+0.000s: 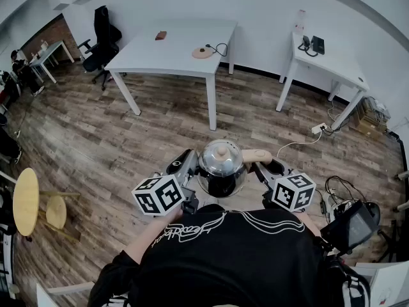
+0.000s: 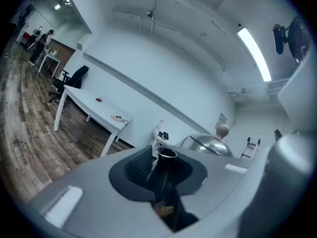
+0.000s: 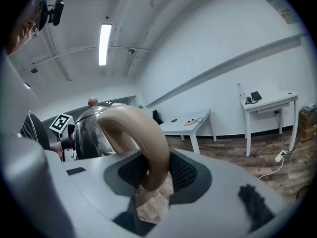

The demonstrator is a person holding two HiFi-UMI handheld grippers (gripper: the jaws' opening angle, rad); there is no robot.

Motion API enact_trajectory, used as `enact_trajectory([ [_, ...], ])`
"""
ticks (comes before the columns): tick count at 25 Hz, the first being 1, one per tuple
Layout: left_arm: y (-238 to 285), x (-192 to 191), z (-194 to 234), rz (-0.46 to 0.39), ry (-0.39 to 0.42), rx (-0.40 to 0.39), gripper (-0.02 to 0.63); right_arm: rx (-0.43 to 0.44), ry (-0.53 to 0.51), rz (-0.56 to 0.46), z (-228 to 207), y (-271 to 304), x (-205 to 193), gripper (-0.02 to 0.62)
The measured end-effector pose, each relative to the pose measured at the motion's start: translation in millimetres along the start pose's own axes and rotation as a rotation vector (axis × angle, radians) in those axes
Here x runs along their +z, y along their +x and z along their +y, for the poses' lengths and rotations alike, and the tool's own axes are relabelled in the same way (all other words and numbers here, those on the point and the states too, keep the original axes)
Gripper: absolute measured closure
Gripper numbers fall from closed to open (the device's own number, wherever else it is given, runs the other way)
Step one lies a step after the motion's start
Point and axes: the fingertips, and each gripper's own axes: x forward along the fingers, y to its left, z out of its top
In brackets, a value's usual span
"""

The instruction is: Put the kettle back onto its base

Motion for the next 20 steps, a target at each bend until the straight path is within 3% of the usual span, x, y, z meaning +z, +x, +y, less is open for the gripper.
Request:
enact_trajectory([
  [5, 22.6, 0.1, 13.6, 0.003, -0.012, 0.01, 0.549, 0.001, 0.008, 0.006, -19.2, 21.2, 0.6, 0.468],
  [12, 94.1, 19.1, 67.9, 0.036, -0.039, 0.019, 0.549, -0.009, 0.036, 0.044, -64.2, 98.1, 9.1, 0.468],
  [20, 226.0, 85.1, 154.5, 0.088, -0.052, 0.007, 0.549, -0.046, 0.07, 0.063, -136.9, 235.8, 54.4, 0.468],
])
